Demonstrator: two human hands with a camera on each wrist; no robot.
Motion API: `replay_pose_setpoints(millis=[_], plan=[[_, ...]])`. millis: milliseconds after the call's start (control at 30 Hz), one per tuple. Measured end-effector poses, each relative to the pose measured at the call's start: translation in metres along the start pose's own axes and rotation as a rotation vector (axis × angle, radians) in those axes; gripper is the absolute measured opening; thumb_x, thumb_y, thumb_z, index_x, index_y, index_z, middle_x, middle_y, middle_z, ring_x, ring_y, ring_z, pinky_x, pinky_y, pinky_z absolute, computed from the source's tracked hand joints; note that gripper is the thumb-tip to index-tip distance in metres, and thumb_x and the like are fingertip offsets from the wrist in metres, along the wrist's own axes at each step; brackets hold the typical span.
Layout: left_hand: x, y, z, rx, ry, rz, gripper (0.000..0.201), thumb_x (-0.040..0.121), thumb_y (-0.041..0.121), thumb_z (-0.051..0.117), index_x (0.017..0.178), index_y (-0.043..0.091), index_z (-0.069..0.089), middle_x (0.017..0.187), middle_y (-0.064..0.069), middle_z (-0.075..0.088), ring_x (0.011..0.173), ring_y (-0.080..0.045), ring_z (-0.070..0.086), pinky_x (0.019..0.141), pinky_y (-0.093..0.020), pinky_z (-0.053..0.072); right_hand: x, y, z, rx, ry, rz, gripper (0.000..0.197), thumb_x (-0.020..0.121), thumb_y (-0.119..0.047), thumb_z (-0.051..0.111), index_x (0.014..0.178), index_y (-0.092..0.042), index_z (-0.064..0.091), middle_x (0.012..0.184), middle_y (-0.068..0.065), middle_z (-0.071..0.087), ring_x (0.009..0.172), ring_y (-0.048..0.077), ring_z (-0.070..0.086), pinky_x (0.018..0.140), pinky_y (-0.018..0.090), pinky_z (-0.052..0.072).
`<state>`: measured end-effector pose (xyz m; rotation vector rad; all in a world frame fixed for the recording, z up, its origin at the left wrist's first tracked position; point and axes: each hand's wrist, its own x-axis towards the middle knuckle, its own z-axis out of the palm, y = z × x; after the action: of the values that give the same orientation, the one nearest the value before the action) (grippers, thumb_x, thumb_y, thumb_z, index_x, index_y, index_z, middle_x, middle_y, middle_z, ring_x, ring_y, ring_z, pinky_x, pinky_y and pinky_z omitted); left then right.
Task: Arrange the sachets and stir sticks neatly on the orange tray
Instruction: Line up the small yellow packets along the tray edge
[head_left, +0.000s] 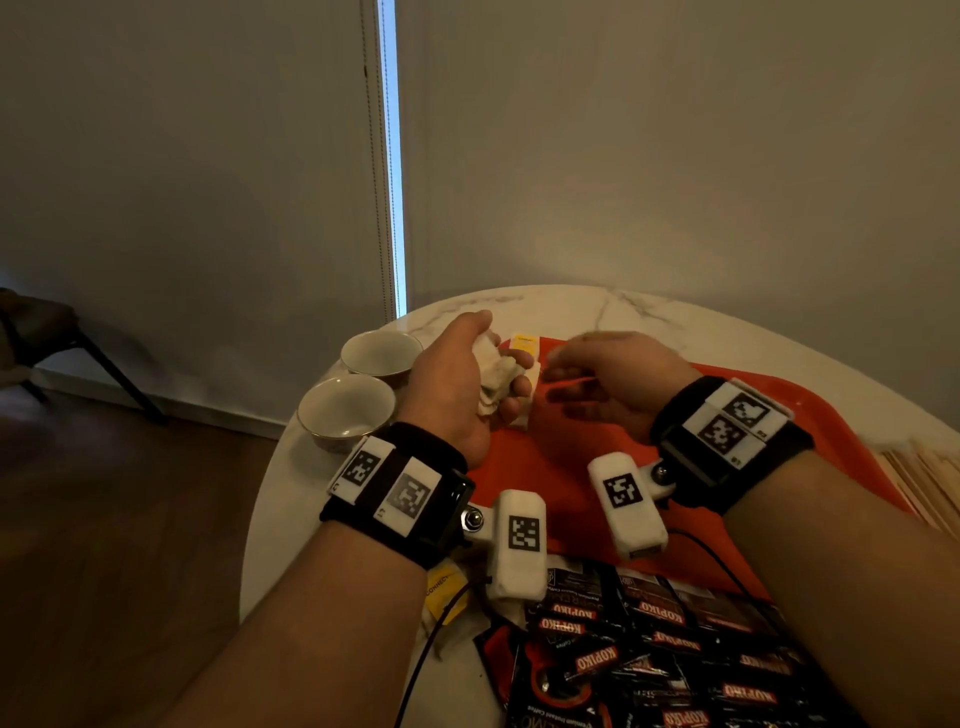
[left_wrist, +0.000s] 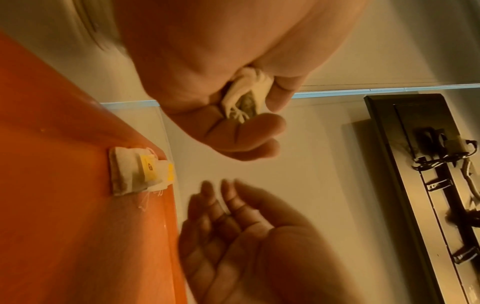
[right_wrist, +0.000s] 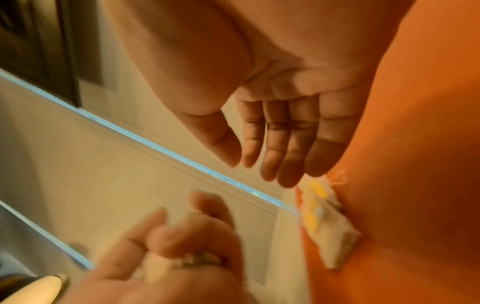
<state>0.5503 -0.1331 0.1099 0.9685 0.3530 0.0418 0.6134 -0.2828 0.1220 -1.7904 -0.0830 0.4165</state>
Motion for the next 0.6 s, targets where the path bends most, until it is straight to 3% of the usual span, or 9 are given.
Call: replay_pose_setpoints(millis=[100,167,233,333,367,433,500,600], plan=[[-0.002,-0.002,0.004,0.033,-0.032,-0.016,0.031,0.104,0.040,0.048,0.089,0.013,0.056,0.074,-0.011,0.066,0.048,-0.019,0.051,0.040,-0.018,0.033,-0.011,-0.012,-0.005,0.029,-0.051,-0.176,0.008,0.092,-0.019,0.071,0.097,-0.013,0.075,0.102,0.015,0.074,0.085,0.024,0.068,0.073,0.034,0.051],[-0.003,-0.004,0.004,0.071,-0.056,-0.036,0.035,0.104,0.041,0.046,0.098,0.010,0.061,0.074,-0.013,0.066,0.048,-0.019,0.049,0.038,-0.018,0.030,-0.014,-0.014,-0.003,-0.023,-0.070,-0.262,0.014,0.090,-0.022,0.074,0.102,-0.015,0.077,0.100,0.009,0.074,0.090,0.024,0.066,0.077,0.038,0.050],[-0.003,-0.007,0.005,0.110,-0.089,-0.057,0.042,0.103,0.045,0.044,0.112,0.009,0.064,0.073,-0.012,0.064,0.048,-0.019,0.049,0.036,-0.018,0.030,-0.015,-0.011,0.002,-0.074,-0.082,-0.321,0.020,0.084,-0.026,0.079,0.102,-0.017,0.078,0.093,0.004,0.074,0.085,0.022,0.064,0.080,0.044,0.054],[-0.003,-0.011,0.006,0.164,-0.121,-0.070,0.051,0.102,0.052,0.045,0.119,0.008,0.067,0.071,-0.012,0.058,0.048,-0.020,0.049,0.036,-0.018,0.030,-0.015,-0.003,0.007,-0.154,-0.107,-0.353,0.031,0.069,-0.035,0.087,0.094,-0.019,0.078,0.089,0.007,0.076,0.079,0.033,0.069,0.085,0.048,0.058],[-0.002,-0.012,0.006,0.184,-0.131,-0.069,0.058,0.102,0.055,0.045,0.125,0.007,0.067,0.070,-0.012,0.056,0.048,-0.020,0.048,0.037,-0.018,0.029,-0.015,0.000,0.007,-0.178,-0.107,-0.365,0.028,0.070,-0.033,0.088,0.092,-0.018,0.077,0.086,0.008,0.077,0.077,0.032,0.070,0.082,0.047,0.059],[-0.001,-0.013,0.006,0.210,-0.163,-0.068,0.067,0.100,0.062,0.047,0.134,0.007,0.065,0.069,-0.010,0.055,0.048,-0.019,0.049,0.036,-0.018,0.029,-0.014,0.005,0.006,-0.190,-0.096,-0.392,0.017,0.077,-0.020,0.087,0.087,-0.013,0.075,0.075,0.005,0.074,0.065,0.019,0.065,0.068,0.035,0.055],[0.002,-0.014,0.005,0.209,-0.163,-0.053,0.074,0.096,0.068,0.052,0.132,0.005,0.065,0.072,-0.010,0.058,0.048,-0.020,0.050,0.036,-0.018,0.031,-0.014,0.007,0.005,-0.149,-0.085,-0.385,0.010,0.081,-0.011,0.083,0.082,-0.011,0.073,0.069,0.002,0.069,0.061,0.011,0.059,0.062,0.026,0.047],[0.003,-0.013,0.005,0.195,-0.134,-0.002,0.063,0.093,0.068,0.058,0.112,0.009,0.072,0.077,-0.011,0.064,0.048,-0.019,0.050,0.037,-0.018,0.031,-0.012,0.007,0.004,0.028,-0.086,-0.345,0.012,0.085,-0.006,0.076,0.080,-0.012,0.066,0.076,0.008,0.063,0.064,0.015,0.057,0.062,0.030,0.044]])
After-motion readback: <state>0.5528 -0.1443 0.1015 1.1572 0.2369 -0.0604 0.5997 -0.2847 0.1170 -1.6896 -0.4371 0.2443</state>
